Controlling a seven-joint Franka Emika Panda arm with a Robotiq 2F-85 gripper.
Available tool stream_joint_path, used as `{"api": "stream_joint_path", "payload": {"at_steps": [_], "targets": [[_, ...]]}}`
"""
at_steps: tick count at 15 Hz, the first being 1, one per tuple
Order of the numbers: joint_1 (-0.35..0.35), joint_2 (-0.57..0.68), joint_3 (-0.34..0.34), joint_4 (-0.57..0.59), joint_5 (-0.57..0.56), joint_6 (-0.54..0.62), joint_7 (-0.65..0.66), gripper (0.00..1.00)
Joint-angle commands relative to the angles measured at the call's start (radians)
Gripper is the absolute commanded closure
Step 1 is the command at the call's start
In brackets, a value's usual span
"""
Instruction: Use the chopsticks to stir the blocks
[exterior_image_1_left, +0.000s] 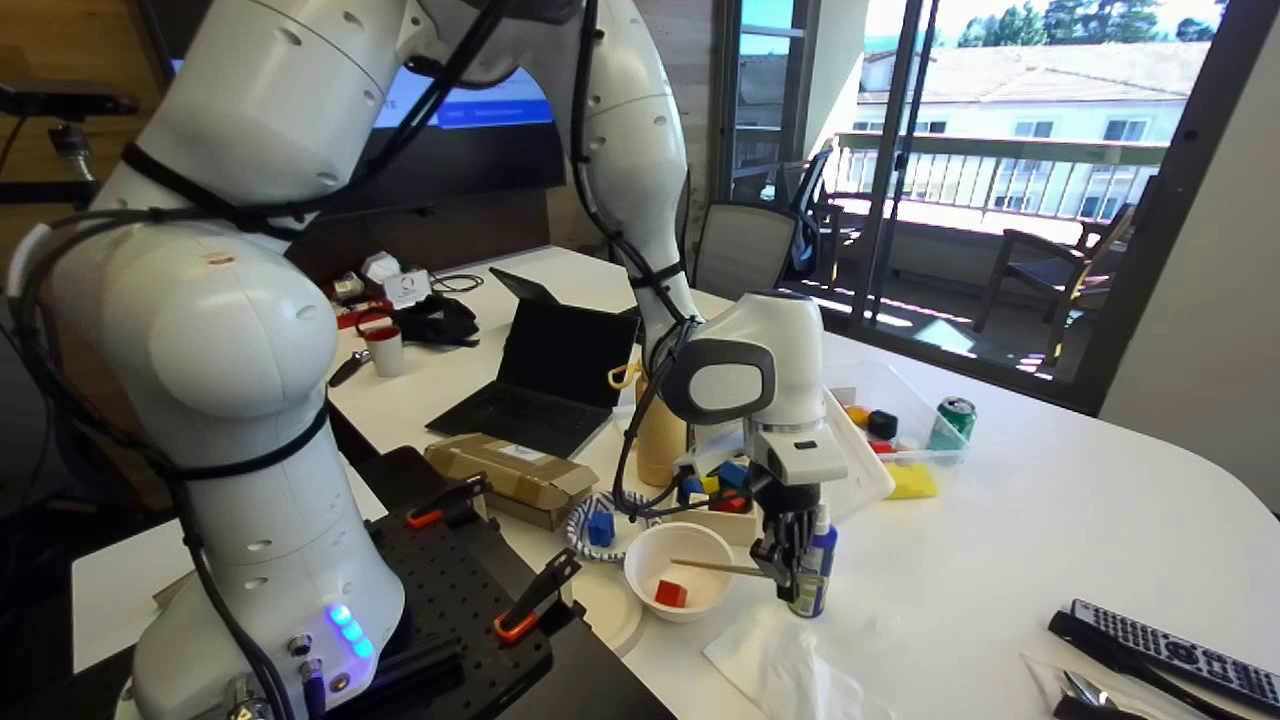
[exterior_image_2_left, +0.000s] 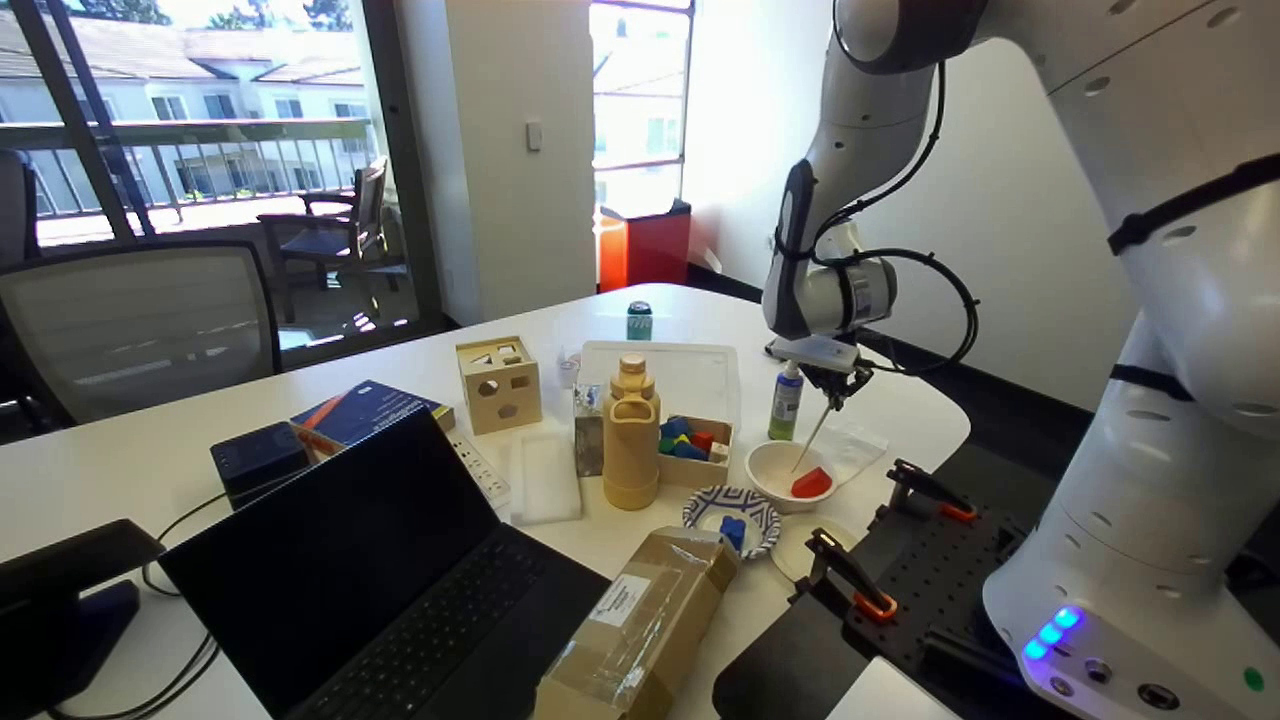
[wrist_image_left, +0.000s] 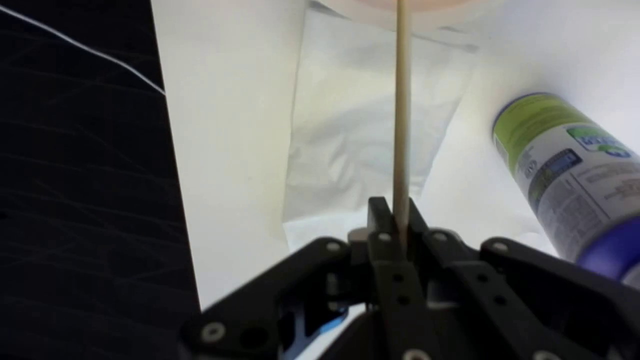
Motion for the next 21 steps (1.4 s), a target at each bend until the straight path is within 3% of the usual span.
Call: {"api": "stream_joint_path", "payload": {"at_steps": [1,4,8,13,21], "targets": [[0.251,-0.061,-0.193,-0.094,-0.11,0.06,0.153,0.98],[0.465,-0.026,-0.338,-0.096,-0.149,0.131,0.238,0.98],[0.604,0.049,-0.374,-0.047,-0.104,0.214,0.262,0.98],[0.662,0.193,-0.382,0.047,-0.02,0.283,0.262,0.98],[0.702,0.42,-0.398,0.195,0.088,0.246,0.284,0.98]]}}
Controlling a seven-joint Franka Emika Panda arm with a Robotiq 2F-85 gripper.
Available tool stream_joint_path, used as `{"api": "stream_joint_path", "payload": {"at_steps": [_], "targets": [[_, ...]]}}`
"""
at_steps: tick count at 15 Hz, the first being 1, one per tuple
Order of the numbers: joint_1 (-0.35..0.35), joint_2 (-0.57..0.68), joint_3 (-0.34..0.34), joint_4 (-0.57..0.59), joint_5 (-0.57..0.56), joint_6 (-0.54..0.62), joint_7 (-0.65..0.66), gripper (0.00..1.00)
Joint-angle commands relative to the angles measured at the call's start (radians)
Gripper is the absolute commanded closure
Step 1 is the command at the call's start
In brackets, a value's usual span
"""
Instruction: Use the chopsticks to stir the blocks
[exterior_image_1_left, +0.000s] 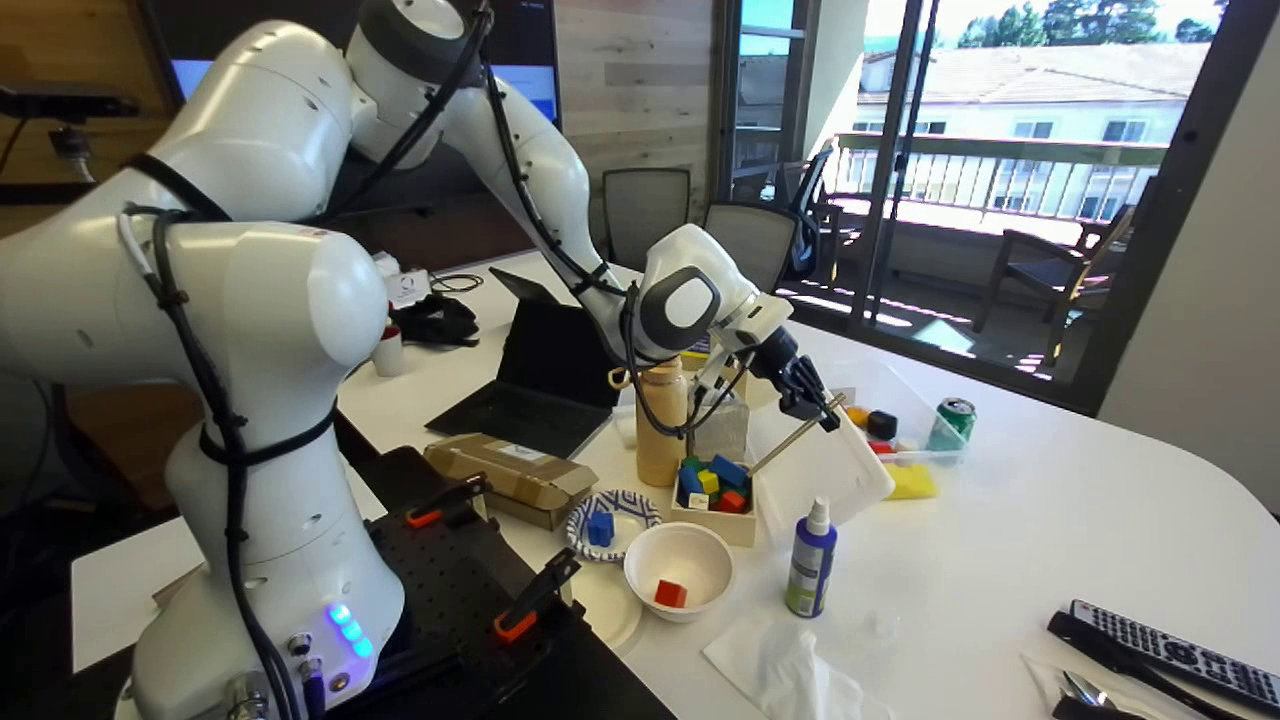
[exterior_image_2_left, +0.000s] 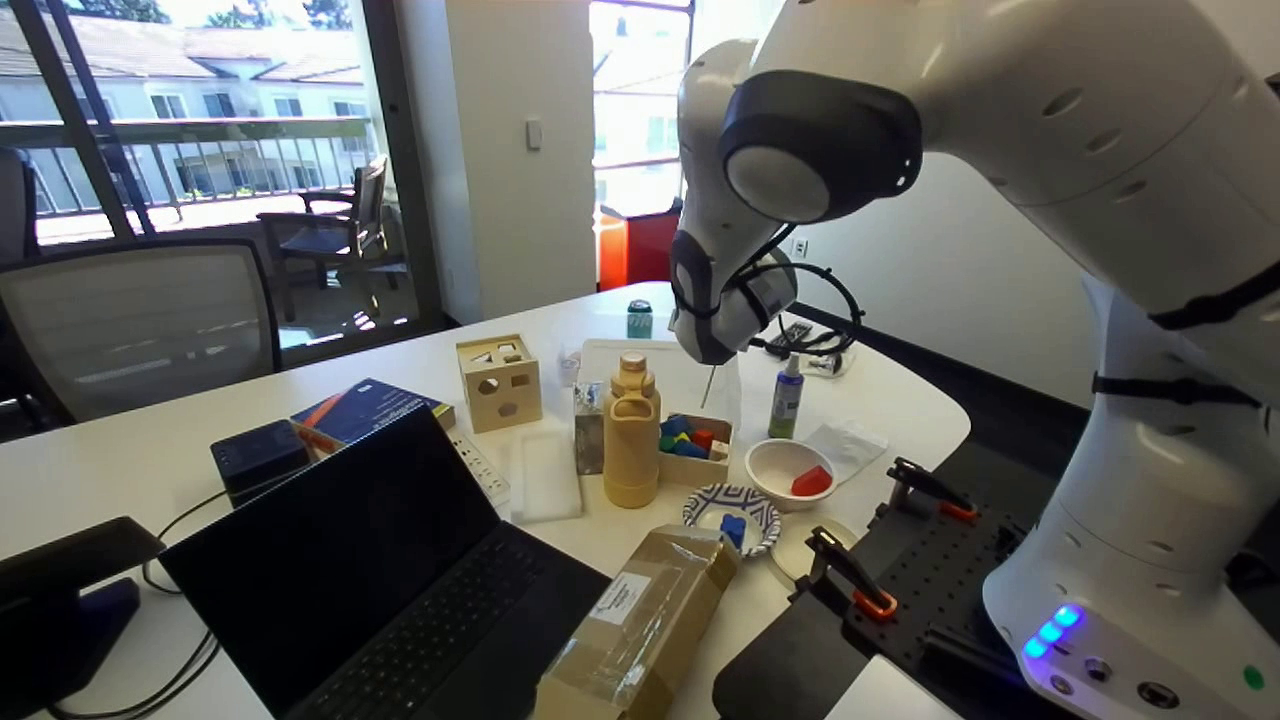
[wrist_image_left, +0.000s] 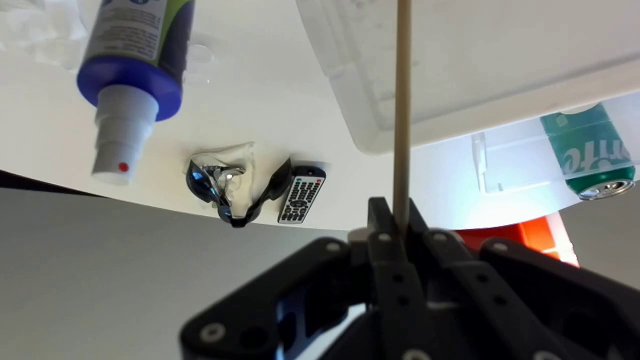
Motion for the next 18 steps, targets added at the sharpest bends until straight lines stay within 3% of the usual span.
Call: {"api": "stream_joint_path", "payload": {"at_steps": [1,8,12,18], "targets": [[0.021,0.11,-0.017,0.068,0.033,-0.025,0.036,0.98],[-0.013,0.189,0.015,0.14,0.022,-0.055,0.049,0.98],[-0.024,0.166,0.03,0.138,0.017,-0.057,0.037,0.98],[0.029,0.114,-0.012,0.076,0.03,-0.045,0.043,0.98]]}}
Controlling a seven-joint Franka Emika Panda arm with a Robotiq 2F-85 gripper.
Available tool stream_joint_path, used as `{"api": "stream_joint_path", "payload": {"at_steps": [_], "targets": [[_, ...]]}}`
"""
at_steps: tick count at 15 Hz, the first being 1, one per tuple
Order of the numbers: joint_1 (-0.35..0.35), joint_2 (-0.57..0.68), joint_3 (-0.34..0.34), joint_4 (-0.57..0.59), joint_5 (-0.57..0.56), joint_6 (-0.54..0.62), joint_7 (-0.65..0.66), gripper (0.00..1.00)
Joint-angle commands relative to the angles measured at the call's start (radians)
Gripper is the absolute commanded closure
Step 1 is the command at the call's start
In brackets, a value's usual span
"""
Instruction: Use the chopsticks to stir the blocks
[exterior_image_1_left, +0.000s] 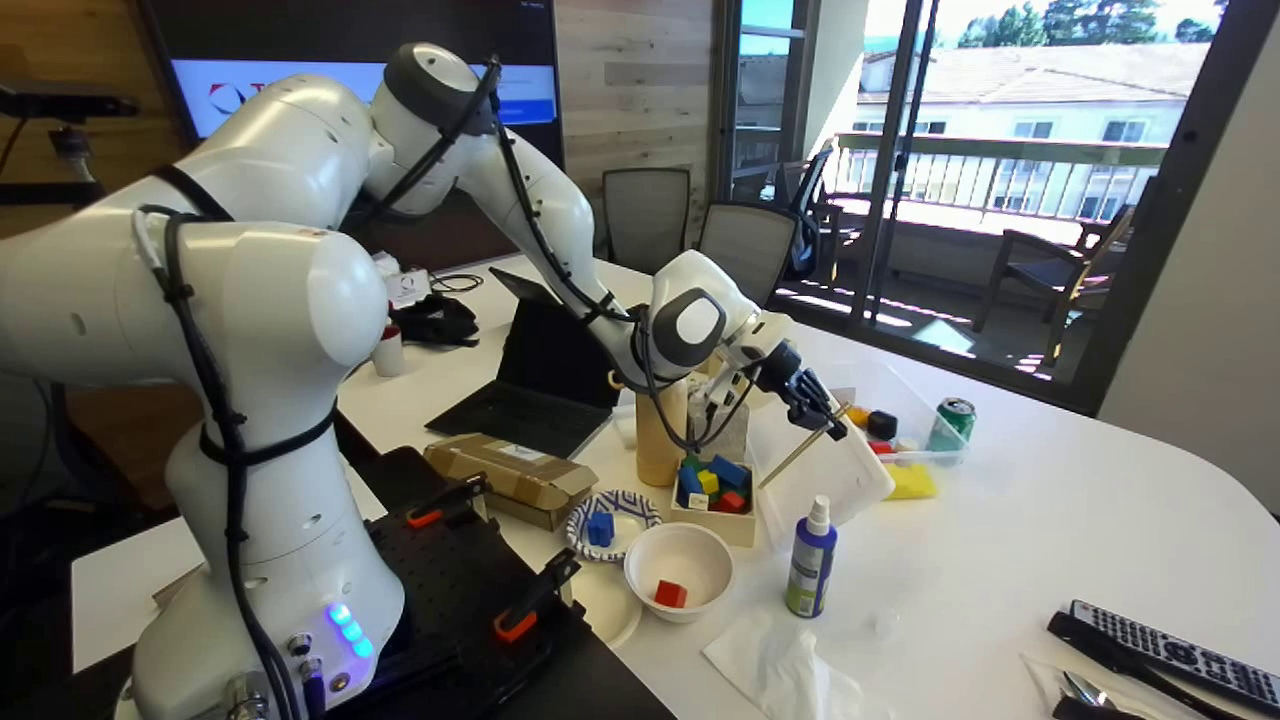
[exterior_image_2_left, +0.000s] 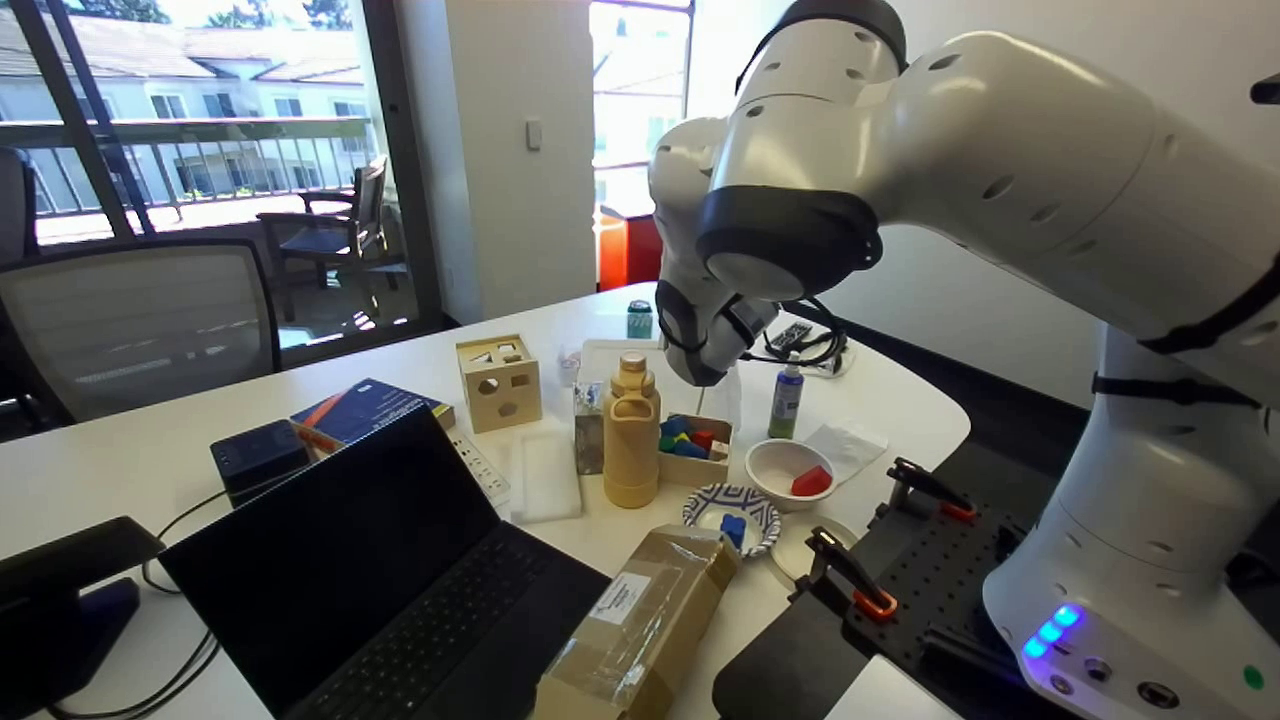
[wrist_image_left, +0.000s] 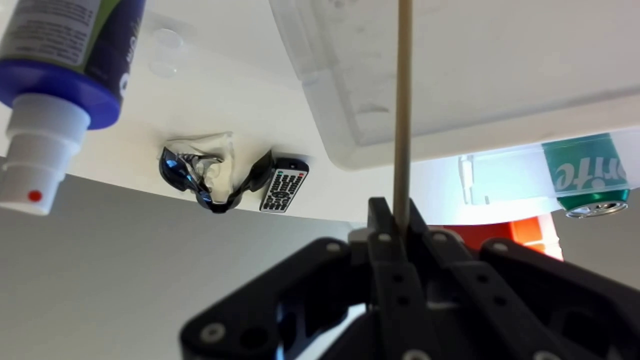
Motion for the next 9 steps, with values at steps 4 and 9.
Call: {"api": "stream_joint_path", "payload": {"at_steps": [4,9], "targets": [[0.066,-0.074,-0.029,-0.079,0.023,-0.026,0.009,0.98],[0.102,-0.11,-0.025,-0.135,0.024,-0.04,0.004,0.98]]}}
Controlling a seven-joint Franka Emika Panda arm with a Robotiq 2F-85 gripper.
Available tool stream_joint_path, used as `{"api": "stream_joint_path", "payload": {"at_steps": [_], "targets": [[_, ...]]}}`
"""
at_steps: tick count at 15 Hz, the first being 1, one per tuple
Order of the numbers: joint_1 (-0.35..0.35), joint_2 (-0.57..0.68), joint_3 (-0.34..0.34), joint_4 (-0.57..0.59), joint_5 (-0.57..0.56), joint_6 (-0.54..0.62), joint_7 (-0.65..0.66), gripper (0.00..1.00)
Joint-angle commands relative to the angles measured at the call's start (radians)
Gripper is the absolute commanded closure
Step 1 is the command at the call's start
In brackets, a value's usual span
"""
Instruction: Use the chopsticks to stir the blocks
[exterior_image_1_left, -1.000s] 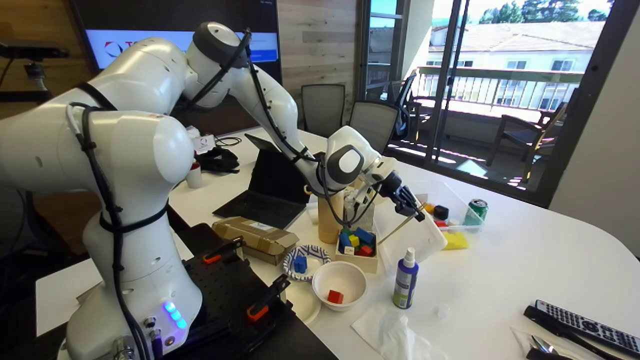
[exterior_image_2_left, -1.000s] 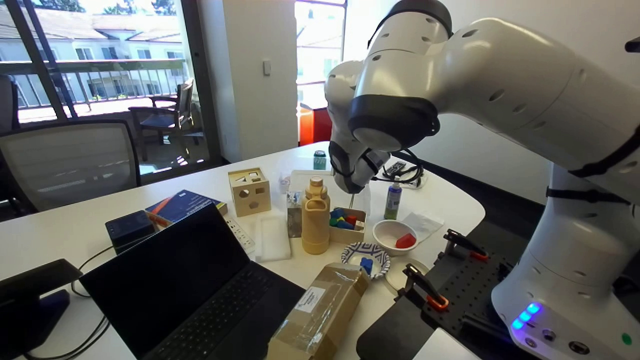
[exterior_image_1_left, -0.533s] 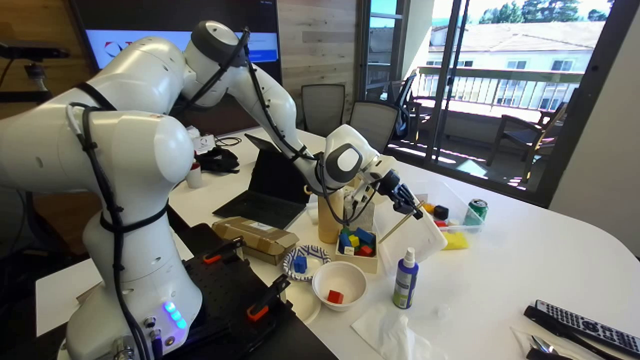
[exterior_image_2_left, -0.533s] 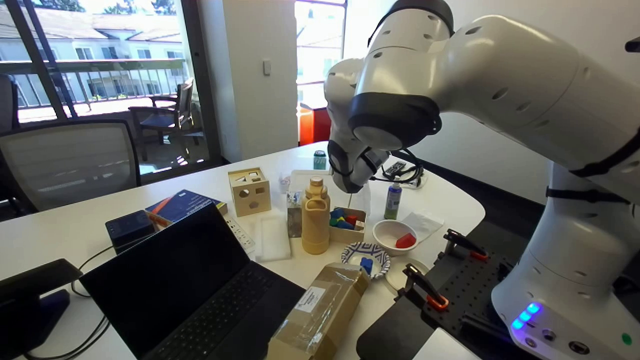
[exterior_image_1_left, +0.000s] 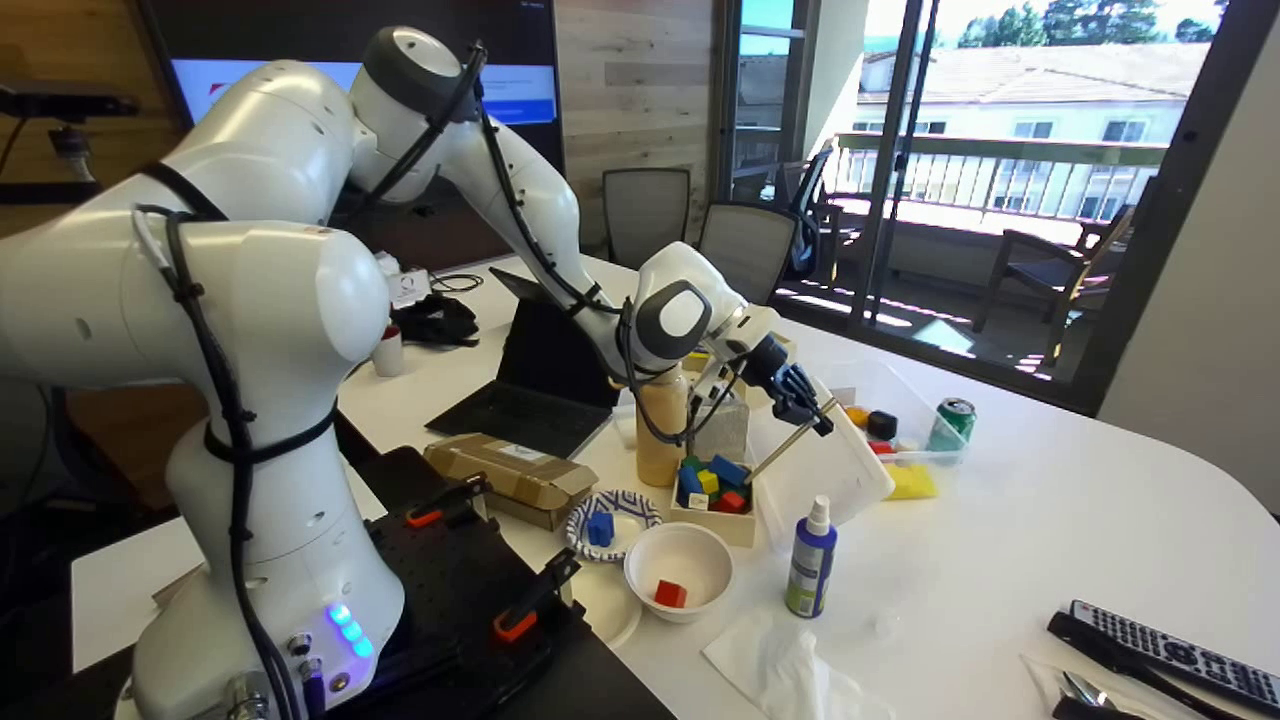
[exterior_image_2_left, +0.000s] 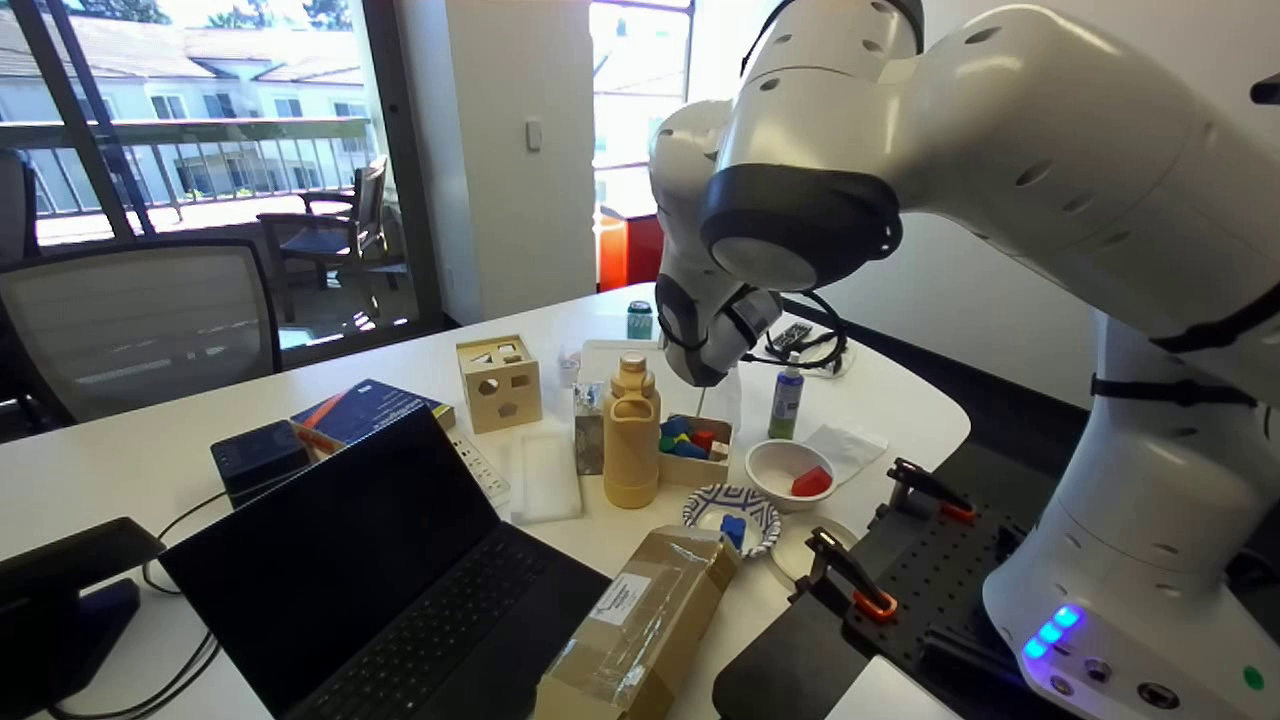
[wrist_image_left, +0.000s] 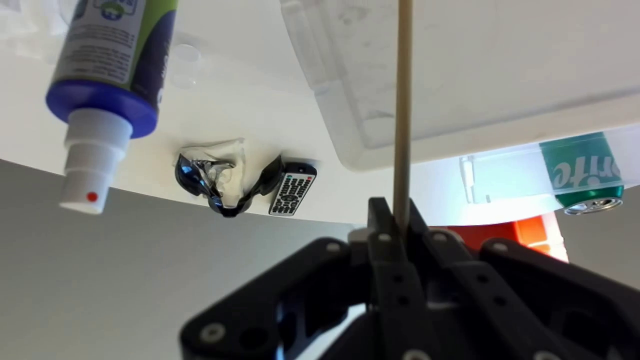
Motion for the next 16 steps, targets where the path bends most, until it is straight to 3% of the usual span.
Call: {"api": "stream_joint_path", "payload": {"at_steps": [1,10,16], "targets": [[0.049,-0.067,-0.012,-0.072,0.004,-0.039,0.006,0.98],[0.009,-0.044,0.091,-0.035,-0.006,-0.024,0.011,0.98],[-0.037,-0.083,0.121,-0.031,0.002,0.005,0.008,0.98]]}}
